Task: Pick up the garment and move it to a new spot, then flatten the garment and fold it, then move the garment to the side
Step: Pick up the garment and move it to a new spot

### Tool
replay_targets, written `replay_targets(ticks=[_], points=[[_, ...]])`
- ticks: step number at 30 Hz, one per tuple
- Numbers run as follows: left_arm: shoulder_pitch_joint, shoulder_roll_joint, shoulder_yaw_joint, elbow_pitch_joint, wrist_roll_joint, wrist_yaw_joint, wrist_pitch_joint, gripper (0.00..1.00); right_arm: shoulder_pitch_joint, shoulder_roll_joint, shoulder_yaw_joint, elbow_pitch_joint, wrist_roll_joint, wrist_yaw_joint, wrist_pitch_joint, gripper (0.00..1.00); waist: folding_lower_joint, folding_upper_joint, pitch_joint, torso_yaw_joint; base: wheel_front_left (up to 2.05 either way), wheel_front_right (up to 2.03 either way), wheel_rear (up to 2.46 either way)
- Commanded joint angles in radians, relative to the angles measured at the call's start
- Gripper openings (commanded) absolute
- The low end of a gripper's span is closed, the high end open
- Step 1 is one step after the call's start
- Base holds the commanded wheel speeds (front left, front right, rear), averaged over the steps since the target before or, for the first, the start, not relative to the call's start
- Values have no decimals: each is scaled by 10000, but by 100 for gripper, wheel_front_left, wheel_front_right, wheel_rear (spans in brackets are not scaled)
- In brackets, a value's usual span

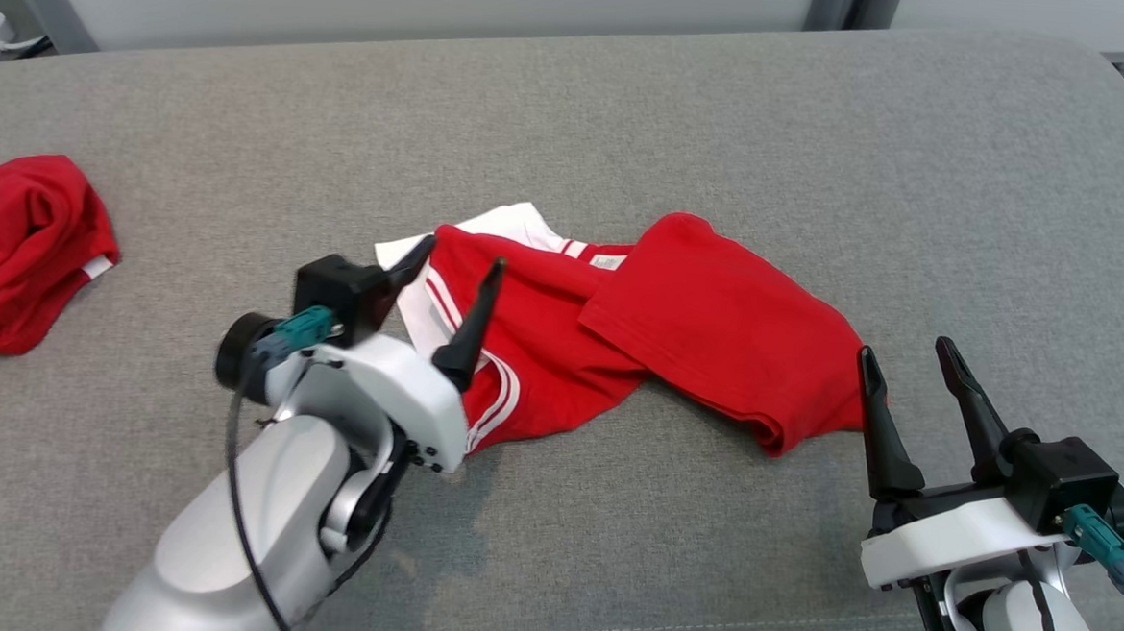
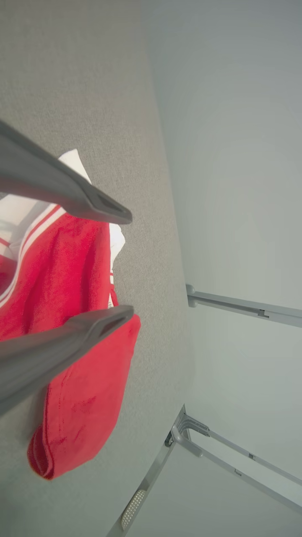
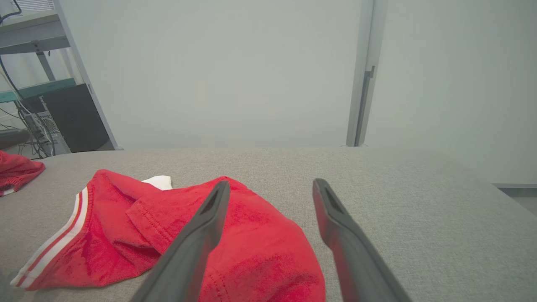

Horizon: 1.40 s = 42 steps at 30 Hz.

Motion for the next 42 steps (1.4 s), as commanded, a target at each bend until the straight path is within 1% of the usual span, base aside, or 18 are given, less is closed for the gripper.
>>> replay_targets(ticks=[1, 8, 12, 13, 16, 18, 22, 25, 28, 32, 36, 39, 42], points=[[32, 399, 578, -449, -82, 262, -199, 100, -3, -68, 219, -239, -107, 69, -132, 100, 0, 0, -117, 131, 0, 0, 0], [1290, 1415, 1669, -1440, -421, 1072, -849, 100, 144, -190, 171, -305, -154, 69, -132, 100, 0, 0, -363, 353, 0, 0, 0], [2107, 1894, 2266, -2059, -602, 1440, -1193, 100, 287, -227, 87, -393, -175, 69, -132, 100, 0, 0, -474, 490, 0, 0, 0], [2107, 1894, 2266, -2059, -602, 1440, -1193, 100, 287, -227, 87, -393, -175, 69, -132, 100, 0, 0, -474, 490, 0, 0, 0], [2737, 2158, 2702, -2471, -740, 1593, -1425, 100, 432, -231, 21, -458, -190, 69, -132, 100, 0, 0, -558, 572, 0, 0, 0], [3178, 2235, 2973, -2734, -781, 1775, -1541, 100, 534, -224, -33, -484, -204, 69, -132, 100, 0, 0, -638, 631, 0, 0, 0], [4085, 2197, 3623, -3199, -911, 2178, -1691, 100, 733, -193, -125, -525, -223, 69, -130, 100, 0, 0, -807, 714, 0, 0, 0], [4649, 2087, 4059, -3466, -899, 2253, -1747, 100, 894, -162, -193, -583, -238, 69, -109, 100, 0, 0, -923, 765, 0, 0, 0], [5108, 1978, 4324, -3704, -619, 2154, -1767, 100, 1061, -129, -257, -632, -246, 69, -74, 100, 0, 0, -1085, 803, 0, 0, 0], [5491, 1910, 4167, -3964, -41, 1526, -1771, 100, 1285, -84, -340, -753, -265, 69, -13, 100, 0, 0, -1269, 858, 0, 0, 0], [5566, 1800, 3857, -3854, 217, 866, -1773, 100, 1527, -38, -376, -882, -299, 69, 53, 100, 0, 0, -1474, 890, 0, 0, 0], [5546, 1721, 3738, -3591, 314, 514, -1773, 100, 1694, -9, -364, -974, -311, 69, 90, 100, 0, 0, -1643, 894, 0, 0, 0], [5519, 1617, 3774, -3348, 411, 276, -1773, 100, 1864, 17, -344, -1075, -329, 69, 143, 100, 0, 0, -1789, 891, 0, 0, 0]])
